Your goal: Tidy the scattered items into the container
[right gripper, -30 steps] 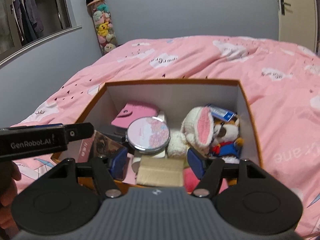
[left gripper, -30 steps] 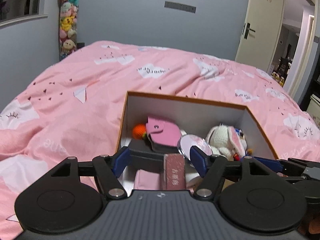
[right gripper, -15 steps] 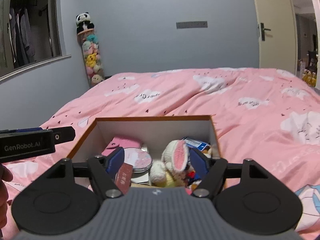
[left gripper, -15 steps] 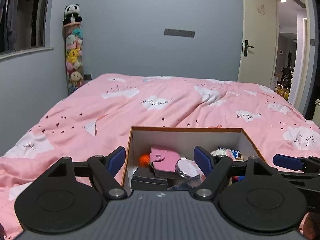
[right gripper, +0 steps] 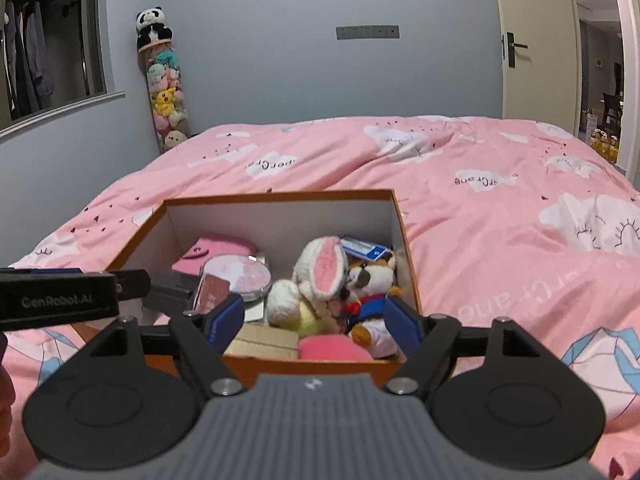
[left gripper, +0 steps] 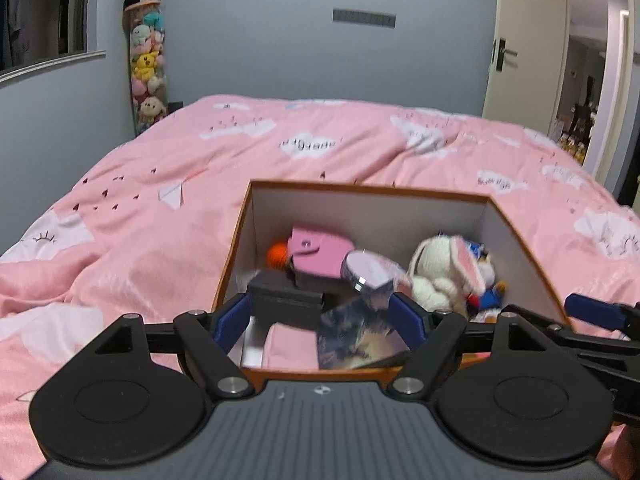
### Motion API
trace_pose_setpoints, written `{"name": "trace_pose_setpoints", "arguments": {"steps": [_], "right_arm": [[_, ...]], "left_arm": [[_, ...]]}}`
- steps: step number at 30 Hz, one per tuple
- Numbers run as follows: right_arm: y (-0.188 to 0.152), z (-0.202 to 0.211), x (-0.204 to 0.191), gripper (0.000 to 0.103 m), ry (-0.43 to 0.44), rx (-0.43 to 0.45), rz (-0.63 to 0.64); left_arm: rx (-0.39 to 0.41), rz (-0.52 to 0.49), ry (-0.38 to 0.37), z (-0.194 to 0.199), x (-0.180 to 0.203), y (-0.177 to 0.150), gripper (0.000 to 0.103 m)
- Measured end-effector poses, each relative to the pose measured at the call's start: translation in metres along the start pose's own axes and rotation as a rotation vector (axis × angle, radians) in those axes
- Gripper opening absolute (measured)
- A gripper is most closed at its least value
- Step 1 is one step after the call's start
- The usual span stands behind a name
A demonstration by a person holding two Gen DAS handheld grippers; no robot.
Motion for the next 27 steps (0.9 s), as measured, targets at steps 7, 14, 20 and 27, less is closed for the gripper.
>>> {"name": "trace_pose_setpoints", "arguments": {"steps": [7,14,20,27], "right_arm": [[-0.009,-0.009,0.003,0.083,-0.001,-0.025,-0.009],[-0.014,-0.013,0.006,0.083,-0.004,-0.041,-0.014],[-0.017,-0.016,0.005,0.085,-0.01,-0.042,0.004],[-0.02,-0.02,0.006,0.086,-0.018,-0.051,0.021]], "left_arm": [[-0.037,-0.036,0.032,-0.008,0.004,-0.009,0.09],[-0.068,-0.05,0.027,-0.016,0.007,-0.016,0.09],[-0.075,-0.047,0.022,-0.02,0.008,-0.021,0.09],[-0.079,-0.046,0.02,-0.024,0.01,-0.024,0.09]]}}
Point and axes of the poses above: each gripper's, at about its wrist camera, not at the fingertips, and z roughly against the way its jaws point, x to its right, y to its top, the point moved 7 cm from there along -z, roughly the way its jaws point, and after that the axes turned 13 degrees about -z, right-handed, at the moved point
